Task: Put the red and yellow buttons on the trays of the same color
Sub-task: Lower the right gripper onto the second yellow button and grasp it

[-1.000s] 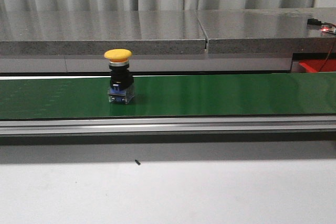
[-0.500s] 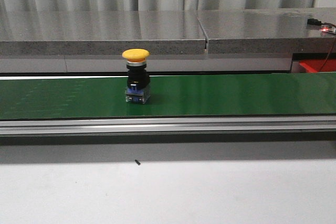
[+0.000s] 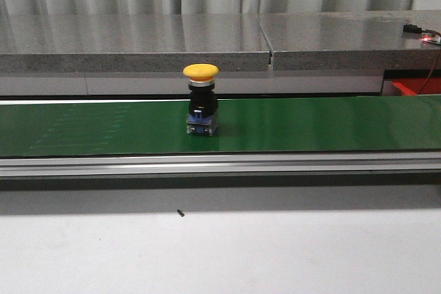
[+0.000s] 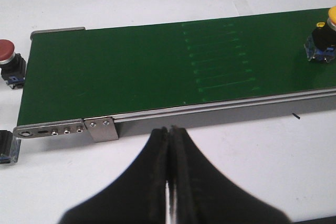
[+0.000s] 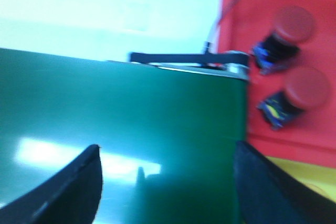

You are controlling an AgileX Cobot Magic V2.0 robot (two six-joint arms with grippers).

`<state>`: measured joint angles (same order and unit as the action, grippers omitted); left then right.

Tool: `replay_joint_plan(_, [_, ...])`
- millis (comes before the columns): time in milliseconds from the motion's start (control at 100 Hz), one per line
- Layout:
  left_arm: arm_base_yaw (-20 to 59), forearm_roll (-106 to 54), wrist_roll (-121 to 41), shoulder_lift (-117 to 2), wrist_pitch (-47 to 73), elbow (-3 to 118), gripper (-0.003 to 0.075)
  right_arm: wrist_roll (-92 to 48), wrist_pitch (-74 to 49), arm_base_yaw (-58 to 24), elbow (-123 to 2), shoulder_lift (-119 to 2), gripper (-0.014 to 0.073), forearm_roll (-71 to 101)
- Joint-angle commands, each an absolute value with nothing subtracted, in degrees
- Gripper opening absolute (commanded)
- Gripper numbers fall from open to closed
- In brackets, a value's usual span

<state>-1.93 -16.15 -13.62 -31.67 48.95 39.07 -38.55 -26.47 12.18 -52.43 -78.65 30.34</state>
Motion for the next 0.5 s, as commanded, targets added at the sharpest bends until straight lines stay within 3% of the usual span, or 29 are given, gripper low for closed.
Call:
replay_joint_plan(0, [-1.5,-17.1,-13.6,-31.9,45.4,40.5,-0.0020,-40.6,-25.7,8.7,-53.7,-75.8,0.0525,31.4])
replay_joint_plan(490, [-1.5,-17.1,-13.6,-31.9,45.4,40.5,-0.0020,-43.6,-26.0,-14.2,-53.7,-75.9,0.0525,31.7])
